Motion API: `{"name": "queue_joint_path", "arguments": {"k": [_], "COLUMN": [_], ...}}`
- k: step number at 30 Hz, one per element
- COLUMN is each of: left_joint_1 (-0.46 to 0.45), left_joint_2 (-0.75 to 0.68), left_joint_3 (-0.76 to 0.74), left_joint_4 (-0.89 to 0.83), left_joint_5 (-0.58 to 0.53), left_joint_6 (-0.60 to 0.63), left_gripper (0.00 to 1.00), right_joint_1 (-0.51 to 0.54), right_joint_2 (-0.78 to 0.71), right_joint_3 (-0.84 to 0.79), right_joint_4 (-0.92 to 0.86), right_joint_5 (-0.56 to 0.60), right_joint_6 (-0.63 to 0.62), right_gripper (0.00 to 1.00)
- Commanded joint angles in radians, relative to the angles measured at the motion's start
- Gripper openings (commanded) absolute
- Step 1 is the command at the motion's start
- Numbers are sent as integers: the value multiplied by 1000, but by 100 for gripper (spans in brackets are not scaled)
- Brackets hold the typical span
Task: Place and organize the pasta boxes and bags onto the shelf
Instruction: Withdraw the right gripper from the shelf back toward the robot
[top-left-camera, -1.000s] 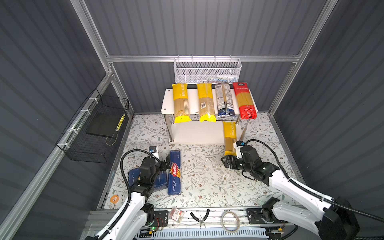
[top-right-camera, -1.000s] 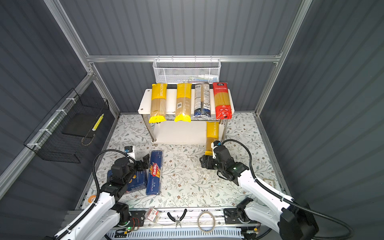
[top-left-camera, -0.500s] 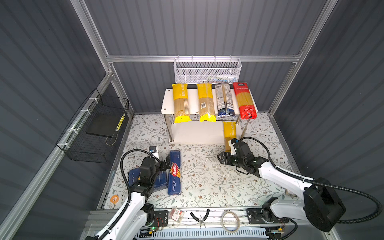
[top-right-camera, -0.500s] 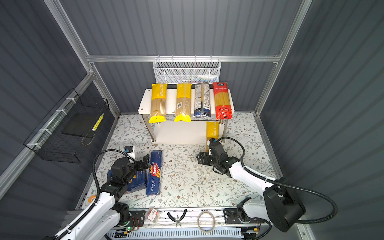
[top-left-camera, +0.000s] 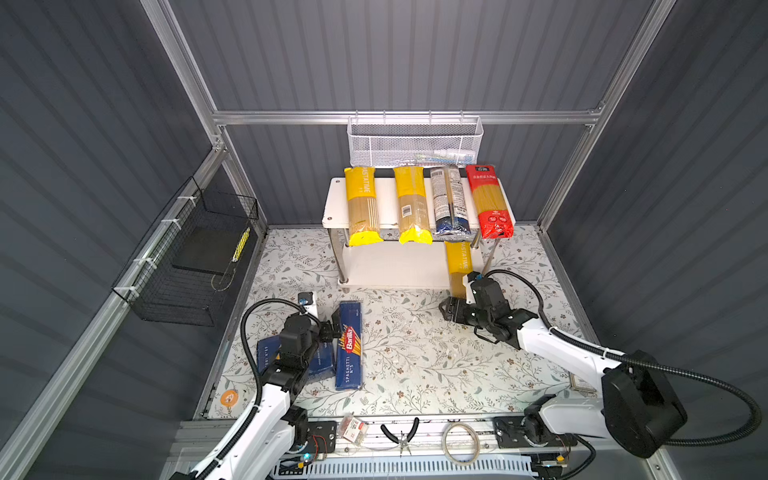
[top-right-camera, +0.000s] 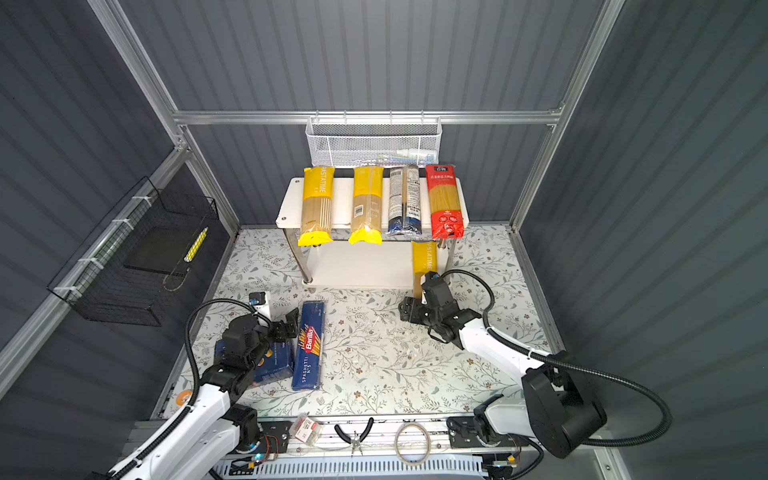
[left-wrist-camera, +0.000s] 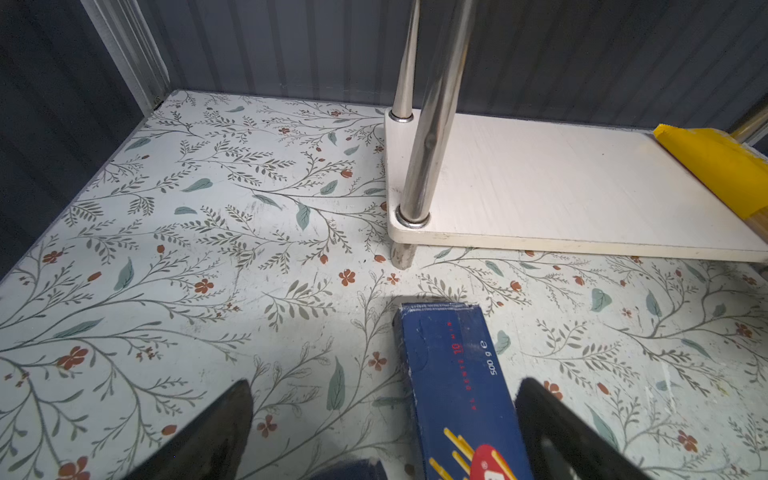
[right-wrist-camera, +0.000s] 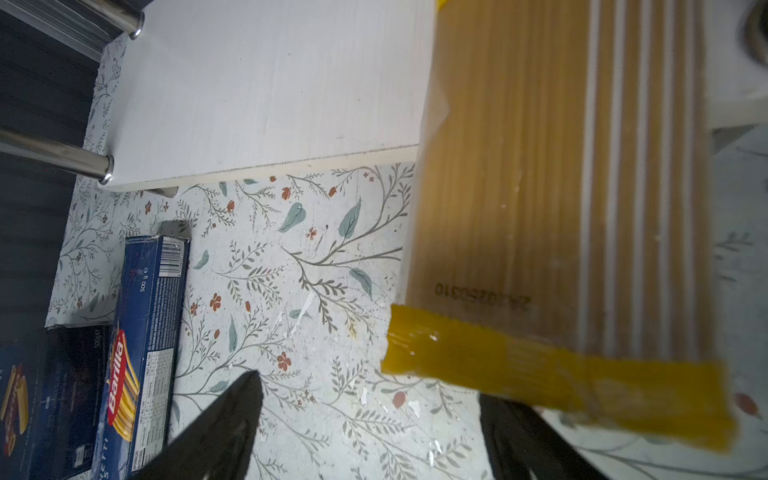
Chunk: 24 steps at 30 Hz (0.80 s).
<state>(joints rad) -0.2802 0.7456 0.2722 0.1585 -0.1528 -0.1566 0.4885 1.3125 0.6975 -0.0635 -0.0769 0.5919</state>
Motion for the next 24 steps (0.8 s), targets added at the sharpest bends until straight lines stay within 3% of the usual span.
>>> {"name": "queue_joint_path", "arguments": {"k": [1, 7, 13, 24], "left_joint_1": [0, 0, -1, -1], "left_joint_2": [-5, -6, -6, -3], "left_joint_3": [24, 24, 24, 25], "left_joint_4": [10, 10, 10, 9], "left_joint_5": [7, 6, 5, 0], "left_joint_6": [18, 17, 18, 14], "left_gripper": [99, 99, 99, 99], "right_joint_1": [-19, -24, 10, 437], "right_joint_2": [14, 15, -88, -310], "right_joint_3": [53, 100, 20, -68], "right_joint_4": [-3, -57, -93, -206], "right_joint_5": [33, -8, -16, 311], "right_joint_6": [-41, -72, -16, 141], "right_gripper": [83, 83, 84, 88]}}
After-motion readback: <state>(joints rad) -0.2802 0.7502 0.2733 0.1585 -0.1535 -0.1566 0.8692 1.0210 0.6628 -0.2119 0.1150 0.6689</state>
